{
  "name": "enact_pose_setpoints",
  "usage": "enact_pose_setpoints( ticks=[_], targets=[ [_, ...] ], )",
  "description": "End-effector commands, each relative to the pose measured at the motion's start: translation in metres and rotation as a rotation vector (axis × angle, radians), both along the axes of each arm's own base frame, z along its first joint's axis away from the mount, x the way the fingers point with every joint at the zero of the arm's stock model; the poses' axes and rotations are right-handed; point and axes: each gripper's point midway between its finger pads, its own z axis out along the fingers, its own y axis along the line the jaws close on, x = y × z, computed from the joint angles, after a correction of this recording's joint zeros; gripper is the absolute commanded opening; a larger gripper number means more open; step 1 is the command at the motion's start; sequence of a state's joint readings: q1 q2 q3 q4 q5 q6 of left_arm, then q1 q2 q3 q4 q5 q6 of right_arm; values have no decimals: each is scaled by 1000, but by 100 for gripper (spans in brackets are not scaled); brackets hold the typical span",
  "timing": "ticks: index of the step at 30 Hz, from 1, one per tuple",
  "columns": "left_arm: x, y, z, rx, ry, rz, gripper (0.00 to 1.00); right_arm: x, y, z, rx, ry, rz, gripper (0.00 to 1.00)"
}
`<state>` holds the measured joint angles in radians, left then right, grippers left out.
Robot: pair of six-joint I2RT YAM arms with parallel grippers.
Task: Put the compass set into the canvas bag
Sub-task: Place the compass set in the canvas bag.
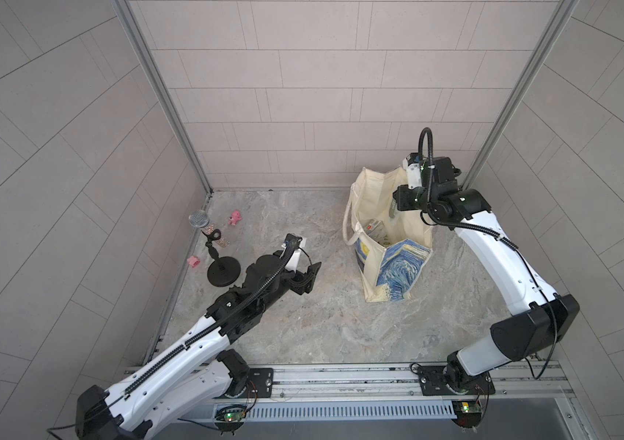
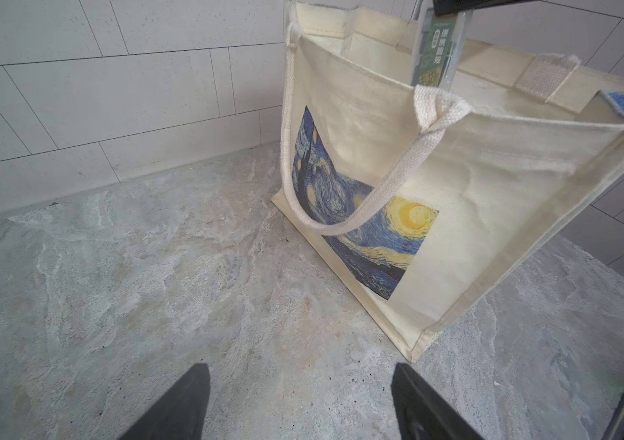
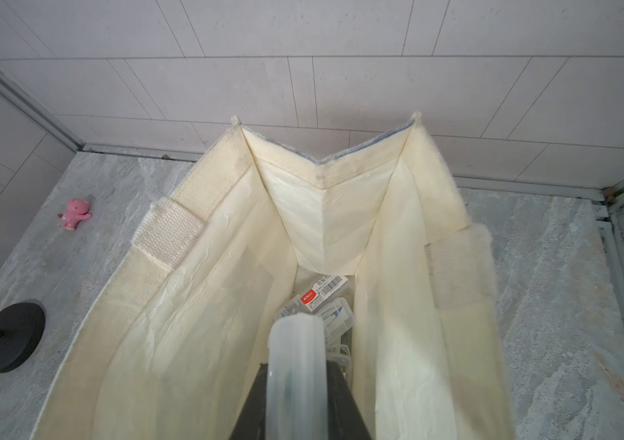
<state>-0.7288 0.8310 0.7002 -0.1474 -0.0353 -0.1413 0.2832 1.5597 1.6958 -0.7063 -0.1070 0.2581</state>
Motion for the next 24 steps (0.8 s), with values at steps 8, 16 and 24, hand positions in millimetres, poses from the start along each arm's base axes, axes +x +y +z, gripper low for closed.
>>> enact_pose_setpoints(
  ticks=[8,16,24],
  targets=[
    [3,2,0,10,10,24,80,22,6,-69,-68,140,-4,0],
    [6,4,-4,21,9,40,80,35,12,-103,-82,223,2,0],
    [7,5,-7,30,11,46,80,39,16,-136,-84,292,-13,0]
  ],
)
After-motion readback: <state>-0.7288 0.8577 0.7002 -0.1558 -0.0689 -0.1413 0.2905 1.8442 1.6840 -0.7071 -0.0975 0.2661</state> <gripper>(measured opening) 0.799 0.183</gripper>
